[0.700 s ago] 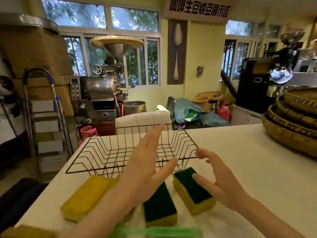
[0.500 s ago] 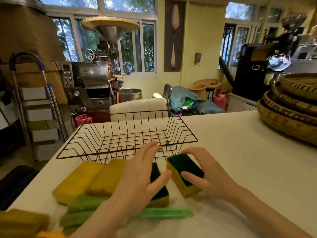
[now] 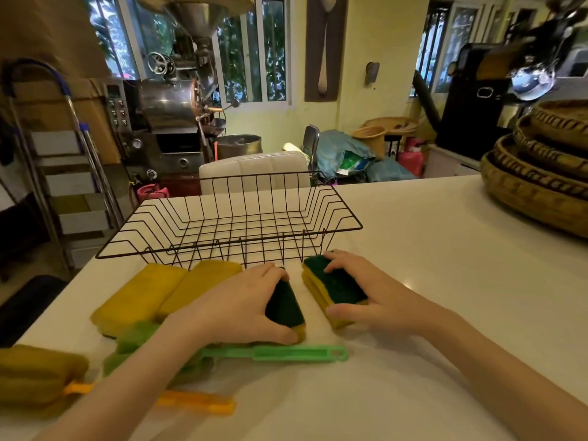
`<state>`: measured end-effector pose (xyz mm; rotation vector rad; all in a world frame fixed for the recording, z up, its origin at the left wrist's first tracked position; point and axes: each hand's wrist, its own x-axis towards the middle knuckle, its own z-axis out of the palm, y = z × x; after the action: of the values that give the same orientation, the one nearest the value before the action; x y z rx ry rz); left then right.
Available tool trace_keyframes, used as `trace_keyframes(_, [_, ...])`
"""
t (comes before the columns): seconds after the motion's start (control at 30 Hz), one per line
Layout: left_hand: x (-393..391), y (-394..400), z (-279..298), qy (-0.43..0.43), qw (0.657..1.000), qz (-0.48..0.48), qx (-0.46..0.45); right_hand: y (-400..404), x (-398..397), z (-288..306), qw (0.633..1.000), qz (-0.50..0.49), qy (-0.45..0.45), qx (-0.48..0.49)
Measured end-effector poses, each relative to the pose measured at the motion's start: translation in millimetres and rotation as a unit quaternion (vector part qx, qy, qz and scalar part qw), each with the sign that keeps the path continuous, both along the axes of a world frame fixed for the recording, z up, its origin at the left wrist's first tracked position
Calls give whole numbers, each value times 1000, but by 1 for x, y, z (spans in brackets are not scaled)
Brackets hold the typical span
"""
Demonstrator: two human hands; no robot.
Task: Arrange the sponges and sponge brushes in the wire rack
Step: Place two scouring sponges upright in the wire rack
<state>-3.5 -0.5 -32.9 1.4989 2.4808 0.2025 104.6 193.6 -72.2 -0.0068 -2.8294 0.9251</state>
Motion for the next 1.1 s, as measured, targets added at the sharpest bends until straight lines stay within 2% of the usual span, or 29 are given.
trace_keyframes(0.07, [-5,1,3,-30,999,-5,-12,3,1,2,1000,8,-28,-9])
trace_keyframes(0.23, [-12,4,8,-90,996,2,-8,8,-4,10,995,21,-58,79])
trace_keyframes(0.4, [-12,4,6,-85,996,8,12,5,-17,28,982,40,-110,146])
trace_keyframes(0.53, [-8,0,1,-72,996,5,43,-2,-23,39,977,25,-161,140])
trace_keyframes(0.67, [-11,-2,0,-64,997,-7,36,-8,-21,59,970,11,-183,159])
trace_keyframes(0.93, [-20,-2,8,-66,994,-24,85,-6,-19,115,995,13,-71,71])
trace_keyframes(1.1, [-36,-7,38,-112,978,-30,174,-9,-49,124,997,-3,63,-40])
